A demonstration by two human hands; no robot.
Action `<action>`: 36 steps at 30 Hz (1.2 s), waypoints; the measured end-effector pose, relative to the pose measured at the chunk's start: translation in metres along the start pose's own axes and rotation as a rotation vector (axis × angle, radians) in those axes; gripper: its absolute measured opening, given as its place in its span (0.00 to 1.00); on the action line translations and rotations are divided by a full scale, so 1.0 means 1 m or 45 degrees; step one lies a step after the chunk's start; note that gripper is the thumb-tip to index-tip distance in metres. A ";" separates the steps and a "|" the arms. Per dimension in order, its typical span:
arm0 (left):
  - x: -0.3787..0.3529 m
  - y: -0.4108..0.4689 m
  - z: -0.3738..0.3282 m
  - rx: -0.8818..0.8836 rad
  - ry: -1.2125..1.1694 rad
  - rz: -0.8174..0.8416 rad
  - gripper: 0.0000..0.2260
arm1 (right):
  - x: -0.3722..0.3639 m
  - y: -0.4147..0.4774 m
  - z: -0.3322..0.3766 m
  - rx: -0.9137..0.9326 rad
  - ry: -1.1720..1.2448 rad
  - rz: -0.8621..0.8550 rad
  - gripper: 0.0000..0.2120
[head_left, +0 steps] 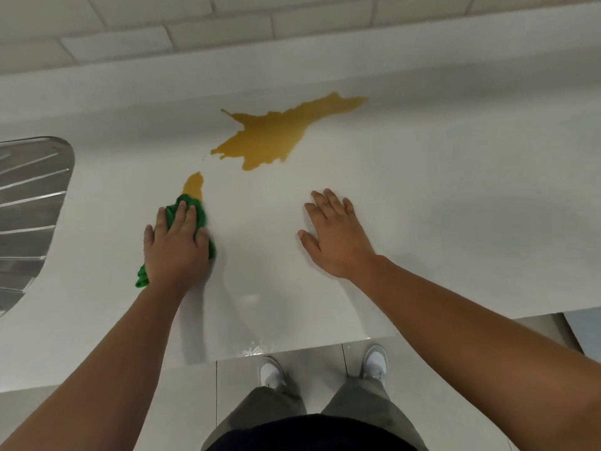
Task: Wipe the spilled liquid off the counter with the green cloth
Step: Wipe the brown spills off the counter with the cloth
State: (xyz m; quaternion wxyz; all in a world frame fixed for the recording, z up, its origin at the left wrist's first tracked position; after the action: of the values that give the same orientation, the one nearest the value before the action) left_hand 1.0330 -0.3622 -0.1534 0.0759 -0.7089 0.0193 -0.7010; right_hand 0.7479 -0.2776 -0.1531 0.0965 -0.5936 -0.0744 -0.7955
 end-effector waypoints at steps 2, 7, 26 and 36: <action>0.001 0.005 -0.020 -0.046 -0.009 -0.010 0.26 | -0.002 0.007 0.008 -0.022 -0.014 -0.027 0.31; 0.000 -0.027 -0.007 -0.723 0.044 0.044 0.25 | -0.007 0.026 0.026 -0.060 -0.047 -0.026 0.32; 0.005 0.019 0.045 -0.939 0.141 0.059 0.25 | -0.021 0.034 0.070 -0.222 -0.070 -0.079 0.31; 0.015 0.108 0.018 -0.454 0.073 -0.009 0.25 | -0.022 0.022 0.069 -0.319 -0.076 -0.068 0.30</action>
State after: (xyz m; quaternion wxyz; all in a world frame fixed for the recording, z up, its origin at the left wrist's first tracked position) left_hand 1.0593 -0.4693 -0.1534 -0.0541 -0.6908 0.1430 -0.7067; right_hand 0.8232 -0.2810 -0.1550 -0.0016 -0.6222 0.0069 -0.7828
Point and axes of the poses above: each hand's wrist, its own y-axis towards the middle knuckle, its own x-axis out of the back of the hand, z = x × y, the point moved 2 cm from there along y, towards the middle knuckle, and after that the axes turned 13 degrees about x, right-handed, at the moved point
